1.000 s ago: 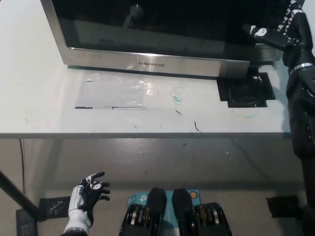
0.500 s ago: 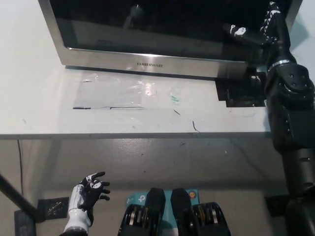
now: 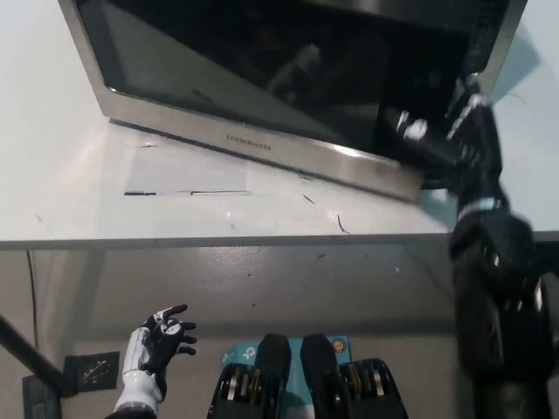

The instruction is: A microwave is kept infront of the robot with its door slightly ajar. The robot uses its right hand to push the door towards the left to open it.

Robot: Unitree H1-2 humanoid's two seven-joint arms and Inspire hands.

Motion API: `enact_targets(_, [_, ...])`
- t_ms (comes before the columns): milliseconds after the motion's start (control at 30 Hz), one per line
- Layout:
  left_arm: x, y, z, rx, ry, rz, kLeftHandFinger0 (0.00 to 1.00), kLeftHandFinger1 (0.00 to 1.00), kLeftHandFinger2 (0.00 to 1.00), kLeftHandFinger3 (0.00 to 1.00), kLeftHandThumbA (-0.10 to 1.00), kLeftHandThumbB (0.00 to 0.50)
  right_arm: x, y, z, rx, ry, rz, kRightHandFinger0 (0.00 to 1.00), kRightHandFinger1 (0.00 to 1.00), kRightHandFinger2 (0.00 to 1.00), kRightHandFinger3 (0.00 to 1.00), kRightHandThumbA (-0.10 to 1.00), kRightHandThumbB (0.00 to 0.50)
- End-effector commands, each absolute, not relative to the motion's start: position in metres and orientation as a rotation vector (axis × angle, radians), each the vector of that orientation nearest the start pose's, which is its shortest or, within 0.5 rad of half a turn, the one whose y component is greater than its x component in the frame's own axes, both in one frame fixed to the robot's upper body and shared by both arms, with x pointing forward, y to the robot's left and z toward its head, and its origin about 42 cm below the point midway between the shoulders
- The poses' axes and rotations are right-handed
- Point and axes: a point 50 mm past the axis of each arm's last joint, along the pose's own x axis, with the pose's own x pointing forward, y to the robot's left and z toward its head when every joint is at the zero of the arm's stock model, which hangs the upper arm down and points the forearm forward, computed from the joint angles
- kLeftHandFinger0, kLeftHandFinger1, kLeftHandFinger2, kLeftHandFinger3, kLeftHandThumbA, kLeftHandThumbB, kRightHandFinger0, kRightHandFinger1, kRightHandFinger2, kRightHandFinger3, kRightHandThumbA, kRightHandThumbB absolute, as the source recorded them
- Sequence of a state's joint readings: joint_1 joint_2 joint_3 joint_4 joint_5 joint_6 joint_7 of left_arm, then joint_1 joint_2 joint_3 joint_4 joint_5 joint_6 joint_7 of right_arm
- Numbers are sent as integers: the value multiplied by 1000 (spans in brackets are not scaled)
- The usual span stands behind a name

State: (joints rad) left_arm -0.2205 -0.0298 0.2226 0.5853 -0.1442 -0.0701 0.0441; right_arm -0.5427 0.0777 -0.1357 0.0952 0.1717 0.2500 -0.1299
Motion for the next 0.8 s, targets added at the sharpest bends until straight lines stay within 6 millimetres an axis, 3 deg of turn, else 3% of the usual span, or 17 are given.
enact_targets(0, [337, 235, 16, -220, 250, 221, 331, 329, 379, 527, 48, 53, 410, -155, 258, 337, -189, 86, 664, 801, 795, 914, 977, 190])
enact_targets(200, [338, 236, 15, -214, 250, 223, 331, 331, 376, 518, 67, 57, 368, -155, 252, 357, -198, 132, 642, 791, 793, 927, 944, 167])
enact_targets(300, [338, 236, 16, -214, 254, 227, 324, 327, 372, 522, 70, 65, 357, -155, 249, 365, -197, 147, 685, 797, 797, 916, 924, 176])
enact_targets(367, [338, 235, 16, -230, 261, 233, 325, 326, 373, 523, 56, 72, 340, -154, 241, 375, -187, 168, 654, 759, 784, 907, 905, 182])
enact_targets(533, [341, 234, 18, -231, 257, 223, 329, 322, 374, 524, 59, 68, 326, -155, 233, 355, -203, 205, 639, 789, 805, 930, 937, 153])
enact_targets(700, [341, 234, 18, -213, 251, 215, 335, 333, 382, 510, 71, 58, 307, -148, 221, 393, -163, 203, 597, 734, 765, 881, 917, 218])
enact_targets(733, [341, 234, 18, -211, 251, 216, 334, 333, 382, 508, 72, 58, 303, -146, 221, 402, -150, 206, 604, 738, 766, 882, 919, 219])
enact_targets(767, [341, 234, 18, -214, 253, 217, 335, 333, 382, 506, 72, 59, 295, -142, 217, 407, -147, 219, 601, 727, 760, 880, 925, 188])
